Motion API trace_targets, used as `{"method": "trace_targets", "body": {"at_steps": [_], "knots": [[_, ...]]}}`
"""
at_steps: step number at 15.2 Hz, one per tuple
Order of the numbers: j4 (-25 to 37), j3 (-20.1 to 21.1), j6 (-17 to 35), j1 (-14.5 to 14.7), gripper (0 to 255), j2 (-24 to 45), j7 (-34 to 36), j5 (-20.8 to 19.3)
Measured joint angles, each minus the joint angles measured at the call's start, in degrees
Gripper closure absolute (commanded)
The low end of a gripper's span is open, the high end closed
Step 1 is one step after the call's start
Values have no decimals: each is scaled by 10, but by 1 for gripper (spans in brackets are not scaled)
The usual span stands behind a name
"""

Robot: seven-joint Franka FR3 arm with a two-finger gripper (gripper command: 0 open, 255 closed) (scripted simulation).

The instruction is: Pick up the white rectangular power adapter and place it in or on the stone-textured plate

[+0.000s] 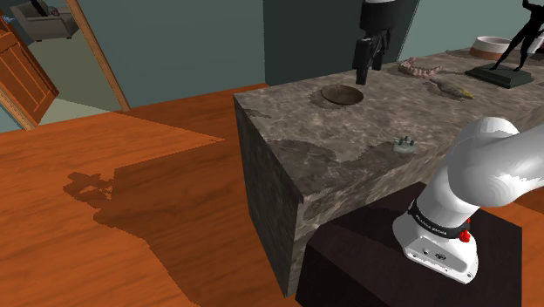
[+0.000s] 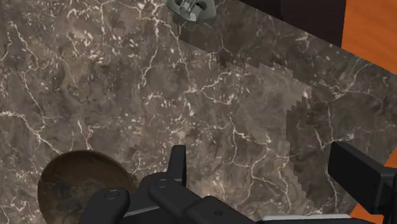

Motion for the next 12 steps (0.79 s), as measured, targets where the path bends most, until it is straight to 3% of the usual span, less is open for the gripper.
{"method": "trace_targets", "body": {"at_steps": [3, 12], "knots": [[-29, -7, 4, -2, 0, -28, -4, -1], [-230, -64, 17, -34, 0, -244, -32, -25]]}}
